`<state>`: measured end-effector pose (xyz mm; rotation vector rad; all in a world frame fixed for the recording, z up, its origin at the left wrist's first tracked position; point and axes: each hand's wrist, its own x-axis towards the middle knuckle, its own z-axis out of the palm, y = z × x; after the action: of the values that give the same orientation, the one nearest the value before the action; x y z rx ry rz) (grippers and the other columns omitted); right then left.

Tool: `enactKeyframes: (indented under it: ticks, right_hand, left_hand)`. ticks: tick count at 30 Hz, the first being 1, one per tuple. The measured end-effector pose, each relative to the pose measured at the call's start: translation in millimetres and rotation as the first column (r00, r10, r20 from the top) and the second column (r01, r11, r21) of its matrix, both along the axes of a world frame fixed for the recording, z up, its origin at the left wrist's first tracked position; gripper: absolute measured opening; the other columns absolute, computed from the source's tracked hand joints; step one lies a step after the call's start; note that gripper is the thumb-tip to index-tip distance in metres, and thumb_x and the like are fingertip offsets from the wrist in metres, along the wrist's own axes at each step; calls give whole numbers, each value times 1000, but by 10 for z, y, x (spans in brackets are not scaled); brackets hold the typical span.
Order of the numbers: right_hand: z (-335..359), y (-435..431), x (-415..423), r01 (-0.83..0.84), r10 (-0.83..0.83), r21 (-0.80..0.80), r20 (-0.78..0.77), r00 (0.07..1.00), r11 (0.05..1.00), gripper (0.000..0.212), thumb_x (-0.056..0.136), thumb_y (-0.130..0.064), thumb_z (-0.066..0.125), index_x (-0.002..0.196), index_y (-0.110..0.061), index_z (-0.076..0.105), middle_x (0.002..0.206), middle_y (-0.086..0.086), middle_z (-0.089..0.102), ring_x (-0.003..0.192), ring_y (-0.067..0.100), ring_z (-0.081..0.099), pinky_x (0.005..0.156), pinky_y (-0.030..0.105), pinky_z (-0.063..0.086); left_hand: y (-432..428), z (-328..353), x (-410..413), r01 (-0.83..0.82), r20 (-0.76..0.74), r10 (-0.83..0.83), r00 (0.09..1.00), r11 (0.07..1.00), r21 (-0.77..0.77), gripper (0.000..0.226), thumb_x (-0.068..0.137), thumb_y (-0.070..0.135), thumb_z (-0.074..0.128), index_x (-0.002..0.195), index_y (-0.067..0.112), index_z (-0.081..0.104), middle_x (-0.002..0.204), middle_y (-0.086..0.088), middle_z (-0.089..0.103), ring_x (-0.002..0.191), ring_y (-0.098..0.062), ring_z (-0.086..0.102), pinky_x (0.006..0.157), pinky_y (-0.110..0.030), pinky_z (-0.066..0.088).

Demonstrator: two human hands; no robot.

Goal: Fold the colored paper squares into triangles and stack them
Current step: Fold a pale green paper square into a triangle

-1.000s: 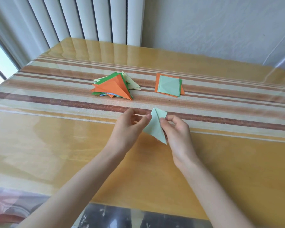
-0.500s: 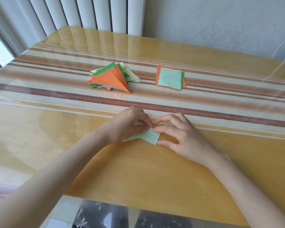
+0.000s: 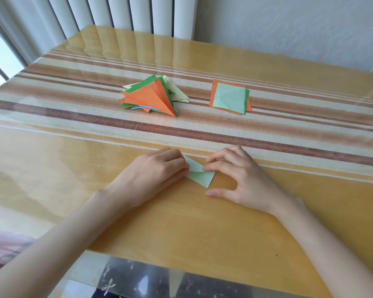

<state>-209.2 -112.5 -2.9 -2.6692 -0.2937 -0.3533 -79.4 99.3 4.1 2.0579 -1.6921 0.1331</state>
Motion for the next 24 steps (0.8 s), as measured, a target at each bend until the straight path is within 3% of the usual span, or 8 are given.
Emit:
enactKeyframes:
  ticks: [7, 12, 19, 24]
  right_hand:
    - [-32, -34, 6, -56, 77, -126, 170, 982, 991, 36, 86, -43, 64, 103, -12, 73, 101, 0, 65, 98, 22, 55, 84, 39, 47]
    - [10, -40, 6, -97, 114, -115, 149, 982, 989, 46, 82, -46, 68, 113, -13, 66, 105, 0, 64, 100, 21, 56, 87, 38, 47]
    - [6, -33, 18, -118, 198, -301, 252, 947, 946, 30, 90, -31, 66, 103, -4, 71, 97, 6, 68, 91, 27, 61, 77, 39, 51]
    - [10, -17, 3, -107, 196, -313, 270, 943, 944, 30, 92, -24, 66, 108, 1, 69, 99, 9, 69, 92, 28, 62, 78, 38, 52]
  left_hand:
    - [1, 11, 10, 18, 29, -18, 999, 1000, -1, 31, 99, 27, 43, 89, 8, 65, 88, -4, 60, 74, -25, 58, 57, -36, 51]
    - [-22, 6, -19, -45, -37, 44, 998, 998, -41, 32, 98, 27, 38, 88, 8, 62, 85, -3, 59, 72, -24, 56, 58, -37, 51]
    - [9, -7, -8, -27, -12, 26, 1000, 999, -25, 32, 98, 27, 39, 91, 9, 64, 88, -3, 61, 75, -24, 58, 57, -35, 51]
    - [-20, 3, -30, -73, -33, 71, 997, 996, -58, 31, 98, 26, 37, 87, 9, 60, 84, -2, 61, 70, -25, 58, 54, -33, 49]
